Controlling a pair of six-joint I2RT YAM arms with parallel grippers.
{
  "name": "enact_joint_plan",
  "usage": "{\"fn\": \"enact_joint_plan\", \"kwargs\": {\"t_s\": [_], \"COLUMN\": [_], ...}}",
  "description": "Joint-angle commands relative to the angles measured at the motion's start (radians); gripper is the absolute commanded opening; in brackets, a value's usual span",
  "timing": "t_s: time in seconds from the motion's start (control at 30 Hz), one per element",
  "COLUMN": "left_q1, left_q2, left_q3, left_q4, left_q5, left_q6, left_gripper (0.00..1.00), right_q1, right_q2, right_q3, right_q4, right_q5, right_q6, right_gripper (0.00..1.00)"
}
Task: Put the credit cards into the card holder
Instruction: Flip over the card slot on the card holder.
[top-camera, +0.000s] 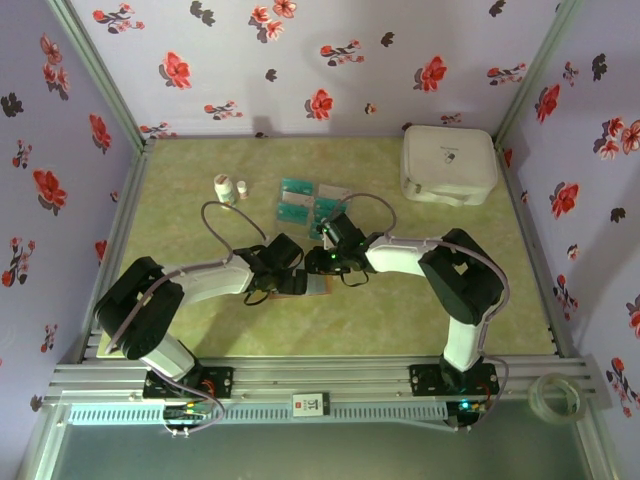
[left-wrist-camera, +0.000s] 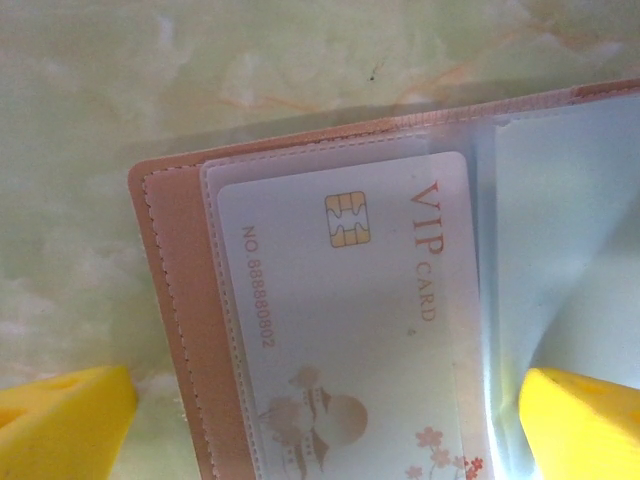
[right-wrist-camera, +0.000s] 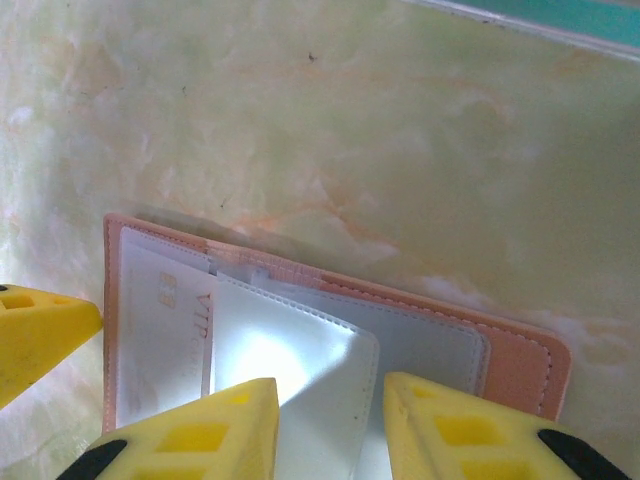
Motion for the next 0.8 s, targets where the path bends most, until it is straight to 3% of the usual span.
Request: {"fn": "enact_joint_plan", "kwargs": {"t_s": [0.0,0.17,0.37,0.77], "left_q1": [-0.001,0.027,0.12,0.29], "left_q2": [-0.029,-0.126,-0.284,-0.488], "left_q3": [-0.007,0.014,-0.007,-0.107], "left_q4": [-0.02,-0.066,-0.115,-0.156], "left_q5": [-0.026,-0.045,-0.051,0.001], "left_q6": [-0.005,0.017,0.031,0.06], "left_gripper": [1.0,1.0,1.0,1.0], "right_q1": [0.022,0.045,0.086,0.183], "right_q2": [-0.005,-0.046,-0.063,0.108], "right_q3": [0.015,0.027,0.076,0.249], "right_q4": [0.025,-0.006,-0.072,-0.086], "right_q5": [-0.064,-0.054,-0.024,0.029], "right_q6": [0.026,0.033,0.026,0.069], "right_gripper": [0.33,0.34,0.35,0.36]}}
